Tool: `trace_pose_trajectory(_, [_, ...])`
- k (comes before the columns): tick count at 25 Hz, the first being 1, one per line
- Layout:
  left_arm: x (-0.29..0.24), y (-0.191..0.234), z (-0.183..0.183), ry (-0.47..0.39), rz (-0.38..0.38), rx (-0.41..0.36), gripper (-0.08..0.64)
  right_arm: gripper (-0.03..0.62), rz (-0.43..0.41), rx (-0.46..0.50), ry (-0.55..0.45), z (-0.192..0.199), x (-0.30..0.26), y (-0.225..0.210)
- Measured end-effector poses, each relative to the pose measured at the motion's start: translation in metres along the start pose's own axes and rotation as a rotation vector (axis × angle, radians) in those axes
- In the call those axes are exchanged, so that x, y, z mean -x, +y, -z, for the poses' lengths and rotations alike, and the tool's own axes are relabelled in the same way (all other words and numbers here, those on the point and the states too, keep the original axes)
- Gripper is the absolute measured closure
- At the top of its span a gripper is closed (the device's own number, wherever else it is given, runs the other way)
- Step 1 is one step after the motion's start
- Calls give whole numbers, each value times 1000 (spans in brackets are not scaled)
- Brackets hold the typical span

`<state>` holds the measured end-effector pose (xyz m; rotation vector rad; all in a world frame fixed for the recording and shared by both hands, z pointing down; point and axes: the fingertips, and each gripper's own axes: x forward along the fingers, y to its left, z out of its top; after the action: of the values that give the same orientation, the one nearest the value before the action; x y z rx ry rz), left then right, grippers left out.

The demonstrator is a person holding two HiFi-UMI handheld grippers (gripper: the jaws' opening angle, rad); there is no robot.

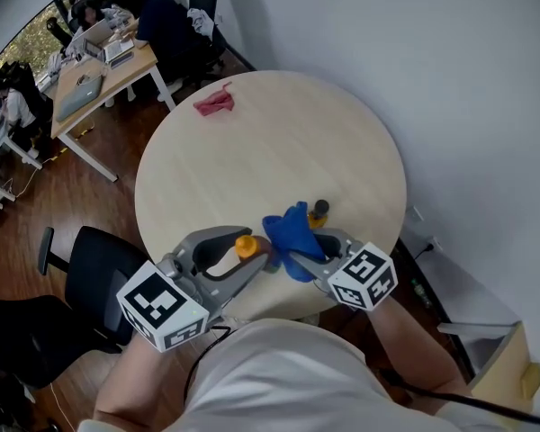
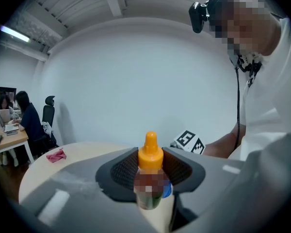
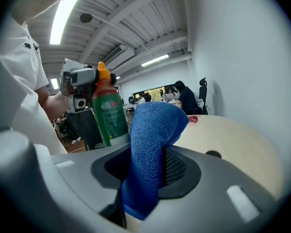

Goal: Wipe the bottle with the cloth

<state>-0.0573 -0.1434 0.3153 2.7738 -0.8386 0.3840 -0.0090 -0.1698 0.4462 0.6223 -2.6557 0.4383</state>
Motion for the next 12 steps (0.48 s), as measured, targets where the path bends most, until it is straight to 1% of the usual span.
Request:
trace_pose_trajectory(2, [3,-1,-3,-3,0,-9,402,437,-6,-53,33,19,-9,-3])
trace_pose_trajectory(5, [5,-1,-8,-12,7,-12,402,437,-50,-121,78,40,-22,3])
trace_pose_trajectory(9, [3,3,-7,-9,1,-32,402,437,-117,-148,94,45,-32,28])
trace_pose_trajectory(12, [1,8,-3,-1,-17,-54,402,437,-144,-152,122,53,-32,43])
